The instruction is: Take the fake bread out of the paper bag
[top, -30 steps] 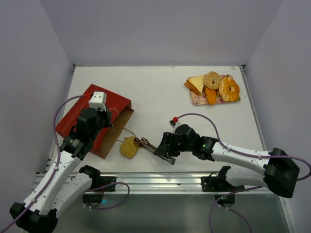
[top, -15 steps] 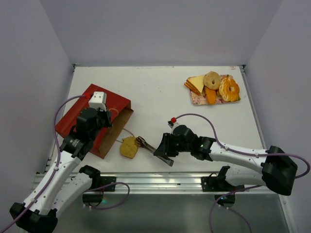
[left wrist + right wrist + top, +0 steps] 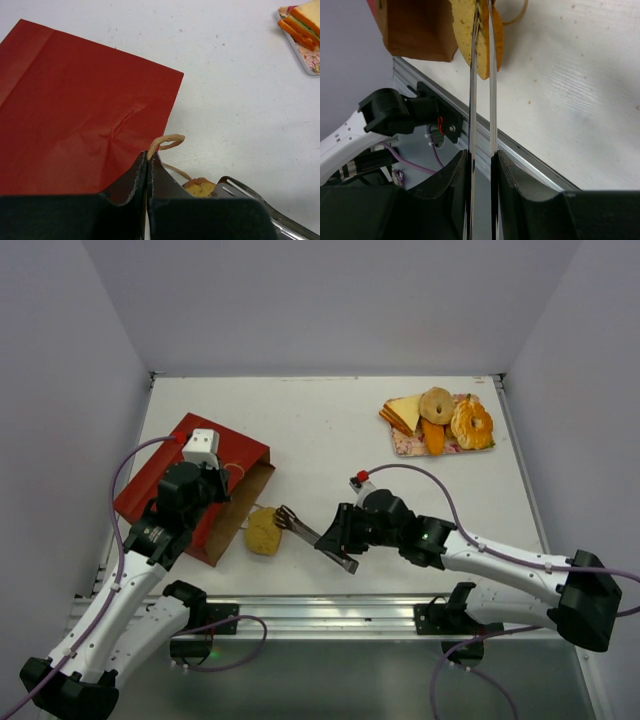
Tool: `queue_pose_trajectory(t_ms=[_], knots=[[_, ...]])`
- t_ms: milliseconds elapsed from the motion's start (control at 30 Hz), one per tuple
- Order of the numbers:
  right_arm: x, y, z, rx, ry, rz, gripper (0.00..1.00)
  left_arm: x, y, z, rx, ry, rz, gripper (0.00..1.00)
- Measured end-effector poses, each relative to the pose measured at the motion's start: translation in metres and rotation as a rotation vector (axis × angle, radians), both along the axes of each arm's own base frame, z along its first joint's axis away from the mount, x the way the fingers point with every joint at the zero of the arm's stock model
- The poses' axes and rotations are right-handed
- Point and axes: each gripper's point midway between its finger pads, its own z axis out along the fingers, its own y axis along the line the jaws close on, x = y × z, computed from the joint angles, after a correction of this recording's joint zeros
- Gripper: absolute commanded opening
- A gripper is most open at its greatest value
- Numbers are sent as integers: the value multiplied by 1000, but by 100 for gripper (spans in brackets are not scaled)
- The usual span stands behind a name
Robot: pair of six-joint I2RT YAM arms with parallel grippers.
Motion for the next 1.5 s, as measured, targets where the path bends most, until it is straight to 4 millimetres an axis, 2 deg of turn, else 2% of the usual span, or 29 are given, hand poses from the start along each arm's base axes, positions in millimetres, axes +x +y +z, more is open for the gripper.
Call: queue_pose_trajectory(t_ms=[167,300,567,700,833,1000,1367,1500], knots=[[17,-4,16,29,-30,-41,16,0,0,0,0,0,0,0],[37,-19,27,36,-50,-98,16,0,0,0,0,0,0,0],[90,-68,62,59,-120,-242,15,0,0,0,0,0,0,0],[109,-92,73,44,-150,-291,14,0,0,0,0,0,0,0],[122,-110,73,25,-166,-330,13,0,0,0,0,0,0,0],[137,-139,62,-27,-155,-383,12,0,0,0,0,1,-2,0],[187,-223,60,-155,-186,-562,11,-3,-11,0,-15,5,-67,0],[201,-241,56,-199,-187,-597,11,-6,-19,1,-31,7,-110,0]])
